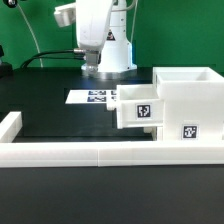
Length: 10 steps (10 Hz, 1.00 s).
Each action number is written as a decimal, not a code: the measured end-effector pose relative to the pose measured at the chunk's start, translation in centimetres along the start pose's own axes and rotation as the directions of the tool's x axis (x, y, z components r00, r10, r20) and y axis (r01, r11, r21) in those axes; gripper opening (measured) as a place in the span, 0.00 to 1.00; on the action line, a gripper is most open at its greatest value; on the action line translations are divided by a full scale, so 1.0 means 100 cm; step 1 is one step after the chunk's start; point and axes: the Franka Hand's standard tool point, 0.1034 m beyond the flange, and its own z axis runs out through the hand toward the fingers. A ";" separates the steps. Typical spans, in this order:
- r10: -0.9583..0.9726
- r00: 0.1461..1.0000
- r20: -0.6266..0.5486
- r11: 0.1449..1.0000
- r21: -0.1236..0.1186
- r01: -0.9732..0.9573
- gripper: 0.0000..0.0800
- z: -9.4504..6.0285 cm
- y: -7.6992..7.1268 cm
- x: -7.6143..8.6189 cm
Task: Assemble drawer
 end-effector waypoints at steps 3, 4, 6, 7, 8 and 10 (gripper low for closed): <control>-0.022 0.990 -0.137 1.000 0.016 0.025 0.81 0.037 -0.004 -0.008; -0.048 0.980 -0.194 0.998 0.020 0.053 0.81 0.045 -0.004 -0.010; -0.010 0.962 -0.272 0.999 0.042 0.022 0.81 0.061 -0.004 -0.012; -0.004 0.957 -0.290 0.999 0.049 0.019 0.81 0.065 -0.003 -0.004; 0.023 0.956 -0.292 0.998 0.060 -0.006 0.81 0.065 -0.003 0.007; 0.075 0.953 -0.294 0.996 0.077 -0.055 0.81 0.061 0.000 0.027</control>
Offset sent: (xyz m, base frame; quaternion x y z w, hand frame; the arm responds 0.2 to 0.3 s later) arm 0.0103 0.0216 -0.0243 0.0040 0.2286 -0.0019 0.9735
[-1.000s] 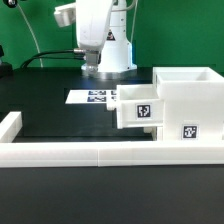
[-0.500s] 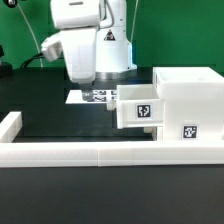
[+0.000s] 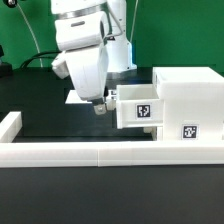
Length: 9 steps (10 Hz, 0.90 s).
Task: Assemble drawer
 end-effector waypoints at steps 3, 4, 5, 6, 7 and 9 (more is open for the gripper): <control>0.080 0.997 -0.004 0.997 0.004 -0.080 0.81 0.003 0.002 0.028; 0.096 0.995 -0.005 0.995 0.004 -0.096 0.81 0.004 0.003 0.036; 0.102 0.995 -0.006 0.995 0.007 -0.102 0.81 0.006 0.002 0.043; 0.103 0.995 -0.008 0.995 0.009 -0.103 0.81 0.007 0.001 0.048; 0.119 0.993 -0.010 0.993 0.011 -0.119 0.81 0.008 0.002 0.053; 0.144 0.989 -0.014 0.989 0.013 -0.144 0.81 0.011 0.003 0.065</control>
Offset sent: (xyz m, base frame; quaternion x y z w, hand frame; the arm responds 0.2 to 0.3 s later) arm 0.0175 0.0341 0.0034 0.0041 0.0066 0.0368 0.9993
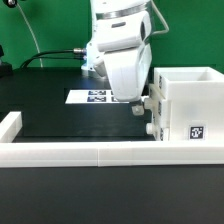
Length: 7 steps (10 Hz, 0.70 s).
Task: Assemble drawer
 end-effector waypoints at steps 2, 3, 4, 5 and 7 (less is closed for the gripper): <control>0.006 1.000 0.000 1.000 -0.001 -0.006 0.81 0.000 0.001 0.001; 0.009 1.000 0.000 1.000 -0.001 -0.009 0.81 -0.001 0.001 -0.001; 0.014 1.000 0.000 1.000 -0.001 -0.014 0.81 -0.001 0.001 -0.009; 0.006 1.000 0.001 1.000 -0.001 -0.006 0.81 -0.004 0.001 -0.021; 0.019 1.000 -0.001 1.000 0.001 -0.019 0.81 -0.004 0.001 -0.029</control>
Offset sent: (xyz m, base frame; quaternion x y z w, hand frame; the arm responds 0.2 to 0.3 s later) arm -0.0107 -0.0173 0.0025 0.0149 -0.0071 -0.0144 0.9998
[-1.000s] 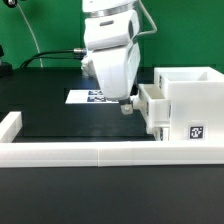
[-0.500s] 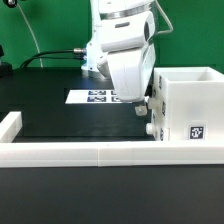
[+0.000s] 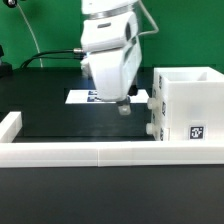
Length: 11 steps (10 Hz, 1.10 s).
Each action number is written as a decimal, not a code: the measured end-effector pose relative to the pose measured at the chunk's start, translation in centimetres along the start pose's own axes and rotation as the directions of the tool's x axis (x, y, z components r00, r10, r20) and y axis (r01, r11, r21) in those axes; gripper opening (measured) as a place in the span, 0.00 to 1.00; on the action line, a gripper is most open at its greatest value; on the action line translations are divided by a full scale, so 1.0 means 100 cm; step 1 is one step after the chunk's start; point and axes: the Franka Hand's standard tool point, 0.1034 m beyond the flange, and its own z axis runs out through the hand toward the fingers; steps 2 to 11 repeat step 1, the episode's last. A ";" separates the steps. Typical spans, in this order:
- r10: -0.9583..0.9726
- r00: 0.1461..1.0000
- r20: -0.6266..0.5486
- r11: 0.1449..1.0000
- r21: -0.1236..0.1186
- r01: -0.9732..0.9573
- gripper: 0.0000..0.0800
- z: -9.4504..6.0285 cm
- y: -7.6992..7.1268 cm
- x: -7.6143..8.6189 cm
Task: Assemble drawer
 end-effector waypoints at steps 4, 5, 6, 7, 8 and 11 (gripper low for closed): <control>-0.001 1.000 0.000 1.000 0.001 0.001 0.81 0.001 0.000 0.001; -0.001 1.000 0.000 1.000 0.001 0.001 0.81 0.001 0.000 0.001; -0.001 1.000 0.000 1.000 0.001 0.001 0.81 0.001 0.000 0.001; -0.001 1.000 0.000 1.000 0.001 0.001 0.81 0.001 0.000 0.001; -0.001 1.000 0.000 1.000 0.001 0.001 0.81 0.001 0.000 0.001; -0.001 1.000 0.000 1.000 0.001 0.001 0.81 0.001 0.000 0.001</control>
Offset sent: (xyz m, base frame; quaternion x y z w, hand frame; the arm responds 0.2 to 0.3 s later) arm 0.0000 0.0000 0.0000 0.0000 0.0000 0.0000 1.0000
